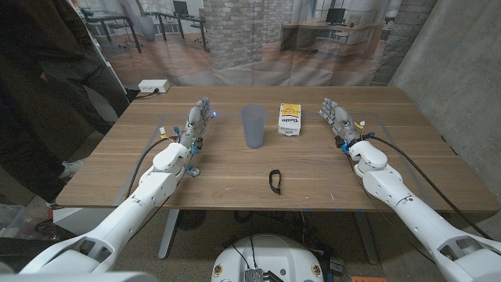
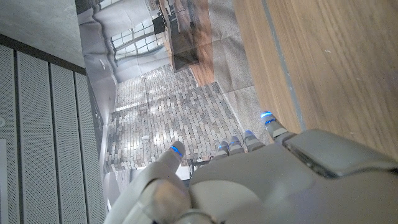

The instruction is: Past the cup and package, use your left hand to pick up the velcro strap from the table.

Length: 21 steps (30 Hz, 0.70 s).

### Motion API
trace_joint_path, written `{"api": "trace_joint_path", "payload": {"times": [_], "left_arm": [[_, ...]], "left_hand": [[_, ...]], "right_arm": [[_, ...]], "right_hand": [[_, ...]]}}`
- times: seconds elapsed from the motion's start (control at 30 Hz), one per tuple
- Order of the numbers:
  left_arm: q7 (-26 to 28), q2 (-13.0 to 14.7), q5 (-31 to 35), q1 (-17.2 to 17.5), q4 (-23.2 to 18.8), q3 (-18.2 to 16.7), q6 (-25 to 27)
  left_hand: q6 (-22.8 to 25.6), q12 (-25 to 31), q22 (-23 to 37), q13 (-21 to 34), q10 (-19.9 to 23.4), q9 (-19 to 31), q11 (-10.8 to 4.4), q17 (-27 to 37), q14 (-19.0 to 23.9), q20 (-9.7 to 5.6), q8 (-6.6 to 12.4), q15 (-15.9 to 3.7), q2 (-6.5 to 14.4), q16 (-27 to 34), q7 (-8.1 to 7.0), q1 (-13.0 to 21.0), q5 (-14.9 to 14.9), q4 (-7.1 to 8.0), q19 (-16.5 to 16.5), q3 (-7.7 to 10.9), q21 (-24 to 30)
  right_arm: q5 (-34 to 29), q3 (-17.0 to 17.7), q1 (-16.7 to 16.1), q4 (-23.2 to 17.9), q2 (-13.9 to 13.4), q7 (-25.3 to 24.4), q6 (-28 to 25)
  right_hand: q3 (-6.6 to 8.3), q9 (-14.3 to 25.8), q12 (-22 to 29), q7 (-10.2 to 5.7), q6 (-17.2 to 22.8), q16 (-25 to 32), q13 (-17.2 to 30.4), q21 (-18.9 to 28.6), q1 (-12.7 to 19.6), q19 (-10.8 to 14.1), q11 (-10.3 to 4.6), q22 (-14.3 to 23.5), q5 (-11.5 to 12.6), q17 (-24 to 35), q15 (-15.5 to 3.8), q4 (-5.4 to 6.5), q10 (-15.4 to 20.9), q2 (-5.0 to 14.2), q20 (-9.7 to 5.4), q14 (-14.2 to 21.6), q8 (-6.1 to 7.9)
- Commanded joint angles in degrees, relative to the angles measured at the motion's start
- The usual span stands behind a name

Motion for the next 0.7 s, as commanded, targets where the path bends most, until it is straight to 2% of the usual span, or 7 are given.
{"api": "trace_joint_path", "payload": {"times": [0.03,0.2,0.4,0.7], "left_arm": [[-9.16,-12.28,14.12,2.90,-2.28,-15.21,5.39],[-12.70,-16.66,19.07,2.96,-2.72,-19.80,6.03],[-15.87,-20.24,23.82,2.76,-3.09,-23.67,5.67],[-19.88,-22.62,29.28,2.08,-3.26,-26.96,4.40]], "left_hand": [[-7.98,0.37,0.25,0.18,-7.98,0.31,-0.02,0.07,-9.52,0.11,0.29,0.08,7.23,0.36,-0.04,0.04,0.38,-0.07,-7.09,0.37,0.38],[-7.39,0.63,0.23,0.18,-7.34,0.32,-0.44,0.03,-9.23,0.11,0.51,0.13,7.22,0.45,-0.26,0.16,0.42,-0.17,-6.99,0.44,0.45],[-6.27,1.04,0.16,0.18,-6.17,0.34,-0.58,-0.07,-8.06,0.31,0.85,0.30,6.99,0.78,-0.66,0.49,0.45,-0.51,-6.64,0.60,0.60],[-5.03,1.40,0.03,0.17,-4.90,0.35,-0.80,-0.31,-7.03,0.33,1.09,0.07,6.55,0.84,-1.10,1.25,0.47,-1.26,-6.04,0.97,0.80]], "right_arm": [[-15.12,16.26,-3.21,-2.50,13.20,9.55,-6.06],[-20.71,21.63,-3.39,-3.20,18.47,13.53,-7.40],[-25.74,26.41,-3.23,-3.88,23.19,17.18,-8.19],[-30.62,30.94,-2.79,-4.65,27.85,20.92,-8.54]], "right_hand": [[0.45,0.23,0.31,0.03,0.39,0.41,0.14,0.25,0.54,0.39,0.14,0.14,0.25,0.17,0.02,-0.06,0.40,2.60,-2.80,-0.46,0.34],[0.49,0.23,0.31,0.02,0.37,0.41,0.14,0.25,0.46,0.39,0.12,0.14,0.21,0.16,0.04,-0.08,0.39,2.57,-2.80,-0.47,0.33],[0.56,0.23,0.31,0.04,0.34,0.42,0.14,0.25,0.35,0.38,0.14,0.14,0.16,0.15,0.00,-0.12,0.38,2.54,-2.81,-0.47,0.33],[0.64,0.23,0.32,0.02,0.38,0.43,0.13,0.26,0.20,0.39,0.08,0.14,0.09,0.13,0.05,-0.16,0.39,2.51,-2.79,-0.45,0.34]]}}
